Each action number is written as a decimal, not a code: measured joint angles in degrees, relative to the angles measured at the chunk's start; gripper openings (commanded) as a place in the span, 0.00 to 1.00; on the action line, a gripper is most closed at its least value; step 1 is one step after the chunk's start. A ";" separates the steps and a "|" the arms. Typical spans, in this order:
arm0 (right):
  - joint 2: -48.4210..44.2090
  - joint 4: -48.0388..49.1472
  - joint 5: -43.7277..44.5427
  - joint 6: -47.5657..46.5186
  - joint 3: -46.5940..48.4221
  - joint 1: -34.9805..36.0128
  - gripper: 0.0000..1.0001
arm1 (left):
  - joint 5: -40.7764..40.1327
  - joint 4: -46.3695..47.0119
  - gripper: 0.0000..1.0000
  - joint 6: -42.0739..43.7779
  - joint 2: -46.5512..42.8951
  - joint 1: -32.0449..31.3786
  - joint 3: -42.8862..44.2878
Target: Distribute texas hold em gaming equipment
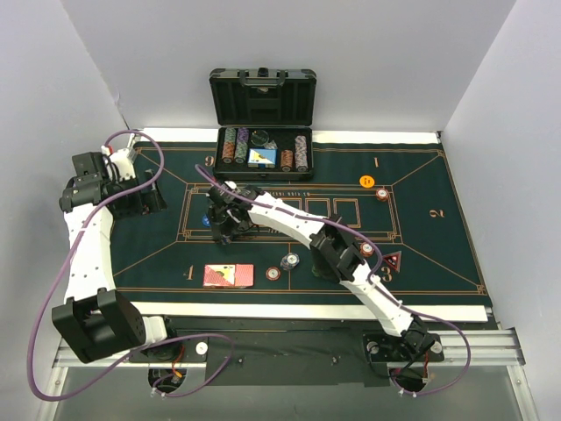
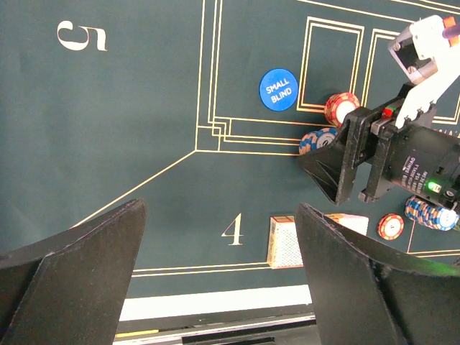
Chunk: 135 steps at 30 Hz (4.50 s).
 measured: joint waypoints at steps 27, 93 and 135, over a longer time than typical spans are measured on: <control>-44.68 -5.14 13.31 -3.74 -46.84 -2.91 0.80 | 4.00 -2.47 0.96 -1.16 -1.70 0.74 7.74; -39.82 8.59 7.43 -3.28 -59.80 -3.50 0.43 | 1.49 -4.11 0.96 -1.51 -6.80 0.74 1.53; -43.25 1.51 4.68 -3.65 -44.59 -30.58 0.31 | 1.07 -4.09 0.96 -0.83 -6.69 0.74 1.53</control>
